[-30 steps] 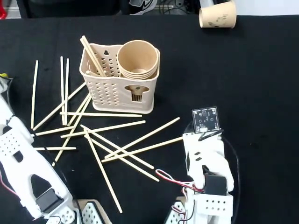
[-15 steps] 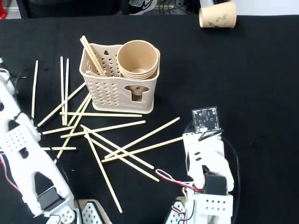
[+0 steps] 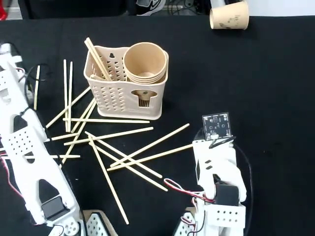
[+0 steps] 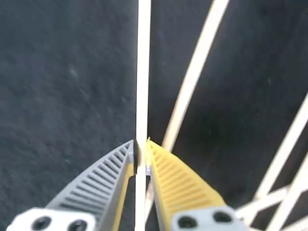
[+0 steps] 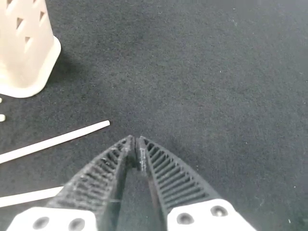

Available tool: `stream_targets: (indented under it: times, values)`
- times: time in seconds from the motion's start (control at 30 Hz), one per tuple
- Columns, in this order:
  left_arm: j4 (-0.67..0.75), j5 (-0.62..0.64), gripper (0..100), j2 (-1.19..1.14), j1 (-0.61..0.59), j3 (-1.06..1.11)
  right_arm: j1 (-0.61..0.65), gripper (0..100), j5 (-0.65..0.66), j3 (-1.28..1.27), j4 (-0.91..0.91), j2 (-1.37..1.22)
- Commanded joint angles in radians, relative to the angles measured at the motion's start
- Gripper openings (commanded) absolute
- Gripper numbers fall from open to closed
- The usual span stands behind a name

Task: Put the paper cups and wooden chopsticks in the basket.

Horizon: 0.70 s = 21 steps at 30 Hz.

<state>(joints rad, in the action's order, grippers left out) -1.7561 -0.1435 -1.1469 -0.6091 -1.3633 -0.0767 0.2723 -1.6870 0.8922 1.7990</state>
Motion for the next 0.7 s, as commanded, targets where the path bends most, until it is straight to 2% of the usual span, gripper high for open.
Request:
stream_targets:
  times: [0.0, 0.17, 0.43, 0.67]
  values:
    - [-0.006, -0.005, 3, 0.203, 0.016, 0.091, -0.014, 1.5, 0.008, 0.004, 0.002, 0.07]
    - [-0.006, 0.028, 3, 0.427, 0.021, 0.213, -0.014, 1.5, 0.008, 0.004, -0.002, 0.07]
    - [0.009, 0.054, 3, 0.934, 0.035, 0.634, -0.014, 1.5, 0.008, 0.004, 0.0, 0.07]
    - [0.218, 0.057, 3, 1.407, 0.045, 1.012, -0.014, 1.5, 0.008, 0.004, 0.002, 0.07]
